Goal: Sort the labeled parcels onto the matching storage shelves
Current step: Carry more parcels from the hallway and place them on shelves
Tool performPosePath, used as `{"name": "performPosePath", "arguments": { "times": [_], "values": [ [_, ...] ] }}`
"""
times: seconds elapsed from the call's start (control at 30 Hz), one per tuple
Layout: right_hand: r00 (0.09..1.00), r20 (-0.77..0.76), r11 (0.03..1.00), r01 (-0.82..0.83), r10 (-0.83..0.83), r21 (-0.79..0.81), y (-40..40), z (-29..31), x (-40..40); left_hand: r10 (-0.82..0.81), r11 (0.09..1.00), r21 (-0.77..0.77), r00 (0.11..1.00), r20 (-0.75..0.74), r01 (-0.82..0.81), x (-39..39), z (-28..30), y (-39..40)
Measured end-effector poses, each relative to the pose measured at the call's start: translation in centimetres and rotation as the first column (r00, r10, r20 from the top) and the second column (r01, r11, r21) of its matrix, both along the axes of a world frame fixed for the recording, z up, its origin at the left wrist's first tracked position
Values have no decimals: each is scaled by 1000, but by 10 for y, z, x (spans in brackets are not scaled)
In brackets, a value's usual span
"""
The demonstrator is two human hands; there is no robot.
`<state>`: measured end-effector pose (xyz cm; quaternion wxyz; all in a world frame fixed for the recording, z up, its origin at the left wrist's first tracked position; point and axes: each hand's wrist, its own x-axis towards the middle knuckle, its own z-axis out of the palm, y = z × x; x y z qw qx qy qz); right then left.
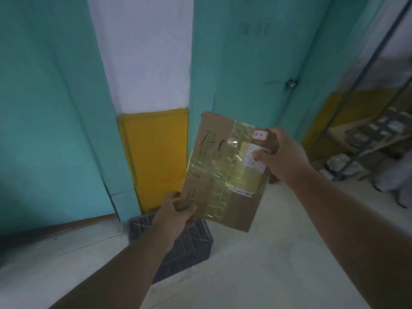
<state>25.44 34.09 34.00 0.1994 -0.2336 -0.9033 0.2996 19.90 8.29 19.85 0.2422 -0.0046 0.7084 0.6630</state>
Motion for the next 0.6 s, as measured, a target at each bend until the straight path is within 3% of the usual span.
{"name": "performPosePath", "arguments": {
  "times": [0.1,0.3,0.5,0.6],
  "values": [
    [996,-2,995,93,-93,33,83,-3,44,-137,991,-6,990,-32,137,26,2,89],
    [961,19,960,276,-277,53,238,-9,132,-232,973,21,973,-13,232,79,1,261],
    [929,18,929,370,-370,15,363,-25,171,-342,940,-17,940,16,342,95,-10,392],
    [909,7,906,416,-417,-84,422,-43,177,-406,912,-60,914,24,407,82,-17,459]
  ]
}}
